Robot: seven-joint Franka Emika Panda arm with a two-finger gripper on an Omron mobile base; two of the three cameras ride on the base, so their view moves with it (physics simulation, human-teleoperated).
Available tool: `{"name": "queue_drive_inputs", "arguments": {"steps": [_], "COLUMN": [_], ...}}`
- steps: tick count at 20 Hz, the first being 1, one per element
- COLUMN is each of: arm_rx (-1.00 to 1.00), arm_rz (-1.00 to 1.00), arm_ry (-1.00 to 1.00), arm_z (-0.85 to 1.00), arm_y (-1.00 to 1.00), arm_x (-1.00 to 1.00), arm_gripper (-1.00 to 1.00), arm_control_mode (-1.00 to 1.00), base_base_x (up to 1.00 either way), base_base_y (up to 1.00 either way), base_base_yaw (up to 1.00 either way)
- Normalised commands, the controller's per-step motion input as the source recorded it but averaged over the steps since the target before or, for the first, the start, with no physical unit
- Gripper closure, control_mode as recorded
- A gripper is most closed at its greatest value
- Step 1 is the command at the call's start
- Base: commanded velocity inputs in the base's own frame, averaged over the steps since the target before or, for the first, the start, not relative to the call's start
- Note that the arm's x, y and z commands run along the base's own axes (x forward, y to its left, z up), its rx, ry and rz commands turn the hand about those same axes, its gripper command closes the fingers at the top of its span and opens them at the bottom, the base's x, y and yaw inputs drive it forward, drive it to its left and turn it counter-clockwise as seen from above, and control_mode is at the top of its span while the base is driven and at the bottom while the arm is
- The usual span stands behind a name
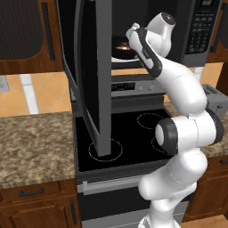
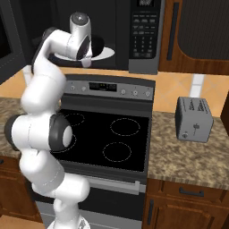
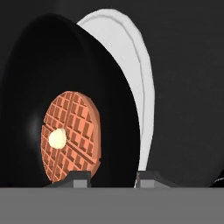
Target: Open the microwave, place the bowl with waffle inside the microwave, then close the microwave door and turn it on.
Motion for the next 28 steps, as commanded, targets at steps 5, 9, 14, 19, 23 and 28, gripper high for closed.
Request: {"name": "queue_drive_inputs", "arguments": {"steps": [5, 9, 14, 19, 23, 28], "arm_rx": [0.01, 0.04, 0.03, 0.0, 0.01, 0.01], "arm_rz": [0.0, 0.0, -0.01, 0.0, 0.0, 0.0], "arm_ry": [0.09, 0.03, 0.0, 0.0, -0.19, -0.21], "arm_z": [-0.22, -0.21, -0.32, -0.07, 0.0, 0.0], "arm_y": [0.2, 0.11, 0.06, 0.0, 0.0, 0.0], "arm_x": [0.51, 0.4, 0.27, -0.04, -0.78, -1.0], "arm_gripper": [1.0, 1.0, -1.0, -1.0, -1.0, -1.0], "arm_control_mode": [-1.0, -1.0, -1.0, -1.0, -1.0, -1.0], "base_base_x": [0.0, 0.0, 0.0, 0.0, 0.0, 0.0], "base_base_y": [0.0, 0.0, 0.0, 0.0, 0.0, 0.0], "base_base_yaw": [0.0, 0.0, 0.0, 0.0, 0.0, 0.0]}}
